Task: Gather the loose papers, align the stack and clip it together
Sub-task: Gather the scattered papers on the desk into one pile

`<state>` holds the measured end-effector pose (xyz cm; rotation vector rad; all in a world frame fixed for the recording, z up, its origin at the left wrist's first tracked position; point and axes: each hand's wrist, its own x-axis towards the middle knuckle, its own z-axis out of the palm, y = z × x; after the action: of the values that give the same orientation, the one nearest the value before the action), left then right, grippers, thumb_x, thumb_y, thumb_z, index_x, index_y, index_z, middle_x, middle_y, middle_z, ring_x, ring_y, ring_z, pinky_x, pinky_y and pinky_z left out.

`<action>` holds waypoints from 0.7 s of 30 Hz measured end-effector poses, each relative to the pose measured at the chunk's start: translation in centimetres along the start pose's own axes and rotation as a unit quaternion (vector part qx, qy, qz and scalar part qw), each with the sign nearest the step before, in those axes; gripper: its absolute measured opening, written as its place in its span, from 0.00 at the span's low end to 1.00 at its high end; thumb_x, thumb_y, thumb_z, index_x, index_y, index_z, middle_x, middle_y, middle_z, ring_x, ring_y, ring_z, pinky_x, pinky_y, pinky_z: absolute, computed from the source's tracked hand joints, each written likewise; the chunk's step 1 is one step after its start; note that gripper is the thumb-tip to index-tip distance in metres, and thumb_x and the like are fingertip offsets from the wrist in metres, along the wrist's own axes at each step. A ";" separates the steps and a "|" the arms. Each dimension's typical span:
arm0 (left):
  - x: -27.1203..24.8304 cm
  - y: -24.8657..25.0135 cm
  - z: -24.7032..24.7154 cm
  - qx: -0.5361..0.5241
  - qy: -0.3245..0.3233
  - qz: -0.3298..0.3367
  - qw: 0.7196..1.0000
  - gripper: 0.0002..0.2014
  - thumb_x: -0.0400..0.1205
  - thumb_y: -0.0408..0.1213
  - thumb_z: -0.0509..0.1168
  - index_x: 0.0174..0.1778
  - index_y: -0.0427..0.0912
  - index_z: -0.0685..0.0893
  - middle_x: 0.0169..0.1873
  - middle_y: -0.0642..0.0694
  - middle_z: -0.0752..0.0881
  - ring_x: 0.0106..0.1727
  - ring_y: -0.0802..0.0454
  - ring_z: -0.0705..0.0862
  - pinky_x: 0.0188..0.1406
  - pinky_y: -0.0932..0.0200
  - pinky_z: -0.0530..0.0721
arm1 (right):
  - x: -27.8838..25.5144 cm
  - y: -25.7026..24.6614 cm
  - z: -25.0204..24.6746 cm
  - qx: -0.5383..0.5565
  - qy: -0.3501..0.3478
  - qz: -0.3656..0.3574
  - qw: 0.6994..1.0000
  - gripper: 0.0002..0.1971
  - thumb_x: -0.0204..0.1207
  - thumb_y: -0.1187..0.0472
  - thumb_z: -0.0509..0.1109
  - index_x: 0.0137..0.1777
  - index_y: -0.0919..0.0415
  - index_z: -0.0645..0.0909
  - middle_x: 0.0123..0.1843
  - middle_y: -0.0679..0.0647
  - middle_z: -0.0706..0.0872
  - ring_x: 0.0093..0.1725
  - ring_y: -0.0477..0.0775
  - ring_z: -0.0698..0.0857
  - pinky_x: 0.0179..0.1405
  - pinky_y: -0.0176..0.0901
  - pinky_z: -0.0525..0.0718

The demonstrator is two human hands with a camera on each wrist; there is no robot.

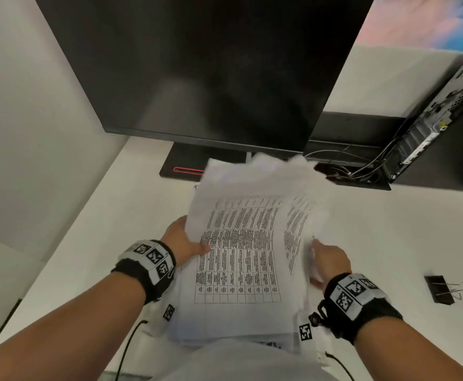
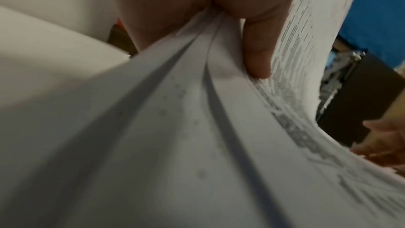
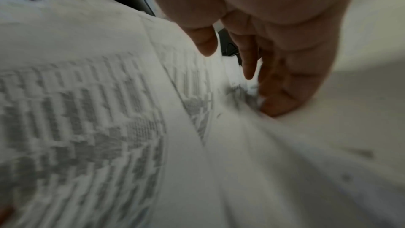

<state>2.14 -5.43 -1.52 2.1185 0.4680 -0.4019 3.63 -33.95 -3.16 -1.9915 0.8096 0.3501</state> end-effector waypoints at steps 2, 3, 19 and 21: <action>0.7 0.8 0.5 0.073 -0.003 0.013 0.997 0.43 0.64 0.42 0.80 0.73 0.38 0.68 0.69 0.39 0.78 0.68 0.42 0.77 0.71 0.47 0.73 | -0.9 0.1 0.2 0.013 -0.001 0.028 1.000 0.22 0.67 0.46 0.68 0.47 0.67 0.81 0.53 0.68 0.83 0.51 0.69 0.84 0.52 0.58 0.86; 0.9 1.2 0.7 0.122 -0.012 0.014 0.992 0.45 0.65 0.46 0.79 0.75 0.38 0.65 0.72 0.40 0.75 0.70 0.42 0.75 0.72 0.46 0.72 | -1.2 0.3 0.3 0.023 0.000 0.035 0.999 0.24 0.61 0.46 0.71 0.48 0.65 0.81 0.52 0.65 0.83 0.49 0.66 0.84 0.50 0.55 0.86; -0.3 3.0 2.9 0.138 -0.015 0.032 0.990 0.25 0.72 0.40 0.72 0.64 0.40 0.76 0.45 0.44 0.80 0.43 0.46 0.81 0.42 0.60 0.78 | -1.3 0.6 0.7 0.030 -0.076 0.033 0.996 0.44 0.50 0.60 0.85 0.67 0.75 0.73 0.60 0.65 0.84 0.58 0.67 0.84 0.58 0.56 0.82; -0.3 2.5 2.7 0.119 -0.005 0.024 0.993 0.24 0.72 0.40 0.74 0.61 0.36 0.78 0.45 0.43 0.81 0.44 0.46 0.81 0.43 0.59 0.78 | -1.3 0.4 0.4 0.003 -0.092 0.004 0.996 0.37 0.55 0.61 0.83 0.65 0.71 0.76 0.59 0.64 0.85 0.56 0.64 0.84 0.56 0.50 0.82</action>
<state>2.74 -9.09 -1.04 2.3519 0.3770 -0.4607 2.42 -33.20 -2.93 -1.9193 0.7003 0.5262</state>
